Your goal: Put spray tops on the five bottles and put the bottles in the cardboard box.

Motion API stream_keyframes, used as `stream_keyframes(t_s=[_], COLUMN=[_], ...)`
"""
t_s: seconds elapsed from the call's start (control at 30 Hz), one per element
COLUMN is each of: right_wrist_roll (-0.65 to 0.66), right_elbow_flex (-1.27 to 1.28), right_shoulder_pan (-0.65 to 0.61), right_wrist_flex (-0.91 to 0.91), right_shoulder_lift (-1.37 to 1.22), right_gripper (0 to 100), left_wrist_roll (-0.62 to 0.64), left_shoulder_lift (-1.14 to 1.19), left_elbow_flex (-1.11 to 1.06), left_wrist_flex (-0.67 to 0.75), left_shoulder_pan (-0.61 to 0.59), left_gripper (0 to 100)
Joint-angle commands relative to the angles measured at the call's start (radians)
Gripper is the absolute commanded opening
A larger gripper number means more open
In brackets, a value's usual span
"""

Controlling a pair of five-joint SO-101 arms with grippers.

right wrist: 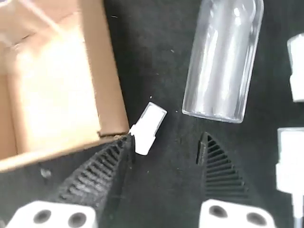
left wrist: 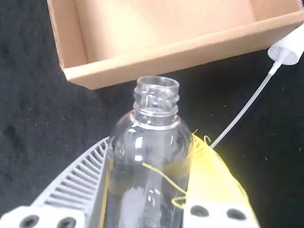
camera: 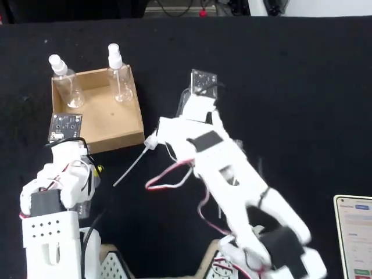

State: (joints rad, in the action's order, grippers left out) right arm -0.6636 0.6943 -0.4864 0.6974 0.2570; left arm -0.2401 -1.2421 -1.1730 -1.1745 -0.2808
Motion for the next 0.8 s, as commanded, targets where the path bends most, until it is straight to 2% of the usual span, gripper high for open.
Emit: stream_keyframes(t_s=[0.0,0.2,0.43,0.77], right_wrist_roll=[-0.071,-0.109,-0.252,-0.347], right_elbow_flex=[-0.147,-0.315,-0.489,-0.682], right_shoulder_pan=[-0.015,-0.037,-0.057,-0.055], right_wrist_flex=[0.052,0.161,0.239,0.331], right_shoulder_lift=[-0.081,-0.232,-0.412,-0.61], right_gripper=[21.3,21.3,21.3,21.2], left_wrist_roll=[0.015,0.015,0.015,0.015], left_shoulder_lift=[-0.012,-0.012,-0.014,-0.014], left_elbow_flex=[0.004,0.004,0.004,0.004], left_wrist_flex=[0.021,0.014,0.012,0.012], left_shoulder_pan=[-0.007,-0.007,-0.007,-0.007], left_gripper=[9,9,9,9])
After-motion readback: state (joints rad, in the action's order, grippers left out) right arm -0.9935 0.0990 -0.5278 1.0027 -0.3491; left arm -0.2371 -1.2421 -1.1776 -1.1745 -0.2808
